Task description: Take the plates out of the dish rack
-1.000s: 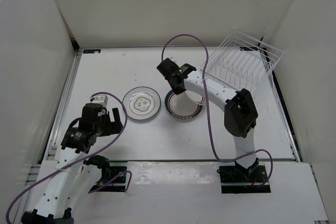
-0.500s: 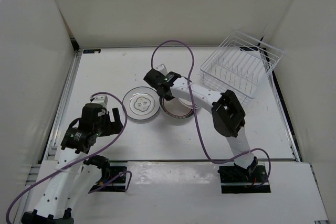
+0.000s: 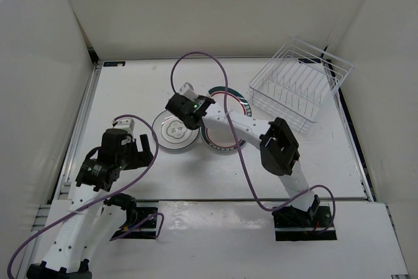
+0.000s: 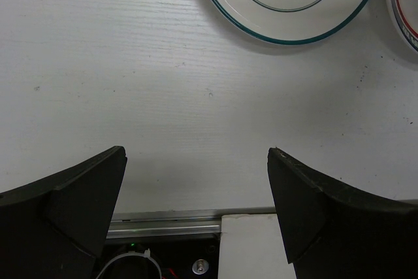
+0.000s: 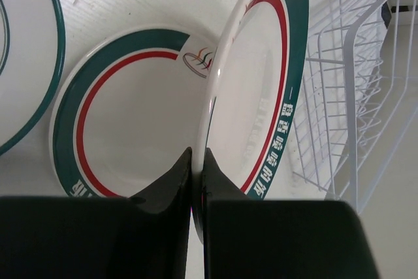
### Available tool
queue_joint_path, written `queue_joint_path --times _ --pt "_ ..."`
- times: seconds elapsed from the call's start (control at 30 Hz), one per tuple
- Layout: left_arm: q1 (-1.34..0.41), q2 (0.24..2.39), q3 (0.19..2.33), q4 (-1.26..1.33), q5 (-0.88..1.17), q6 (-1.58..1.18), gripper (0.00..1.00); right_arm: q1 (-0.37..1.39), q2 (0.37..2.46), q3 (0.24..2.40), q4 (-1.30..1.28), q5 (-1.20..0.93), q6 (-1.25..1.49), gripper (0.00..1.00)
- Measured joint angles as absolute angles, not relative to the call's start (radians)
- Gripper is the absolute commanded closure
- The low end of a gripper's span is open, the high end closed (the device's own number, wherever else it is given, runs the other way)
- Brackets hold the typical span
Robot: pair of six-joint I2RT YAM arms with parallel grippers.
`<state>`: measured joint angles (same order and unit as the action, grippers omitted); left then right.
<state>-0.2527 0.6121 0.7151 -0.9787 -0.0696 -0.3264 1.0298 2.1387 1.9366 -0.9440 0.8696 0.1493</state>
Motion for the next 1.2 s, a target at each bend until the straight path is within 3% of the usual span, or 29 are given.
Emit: queue_joint_path --times 0.43,0.5,0.53,0.6,0.63,0.67,0.93,1.2 --pt "-0.253 0.606 0.715 -0.979 -0.068 -0.327 0.00 1.140 2.223 1.829 -1.054 0.907 0.286 0.98" --pt "-0.253 0.606 0.715 -0.979 -0.068 -0.326 0.00 1.146 2.223 1.829 -1.058 0.904 0.305 0.84" --pt "-0.253 0.605 0.715 -0.979 -0.068 -0.327 0.00 1.149 2.223 1.829 -1.058 0.903 0.315 0.68" --pt "-0.253 0.605 0.715 -0.979 -0.068 -0.326 0.00 1.155 2.223 1.829 -1.068 0.906 0.327 0.55" --pt "-0.253 0.605 0.715 -0.979 -0.068 -0.327 0.00 1.157 2.224 1.831 -1.077 0.907 0.329 0.40" --pt "-0.253 0.604 0.715 -0.979 -0.068 -0.326 0.00 1.160 2.226 1.837 -1.083 0.906 0.330 0.36" --pt "-0.253 0.594 0.715 -0.979 -0.068 -0.326 0.00 1.168 2.223 1.943 -1.100 0.860 0.286 0.12" --pt "-0.253 0.582 0.715 -0.979 -0.067 -0.326 0.00 1.117 1.967 1.816 -1.047 0.745 0.239 0.10"
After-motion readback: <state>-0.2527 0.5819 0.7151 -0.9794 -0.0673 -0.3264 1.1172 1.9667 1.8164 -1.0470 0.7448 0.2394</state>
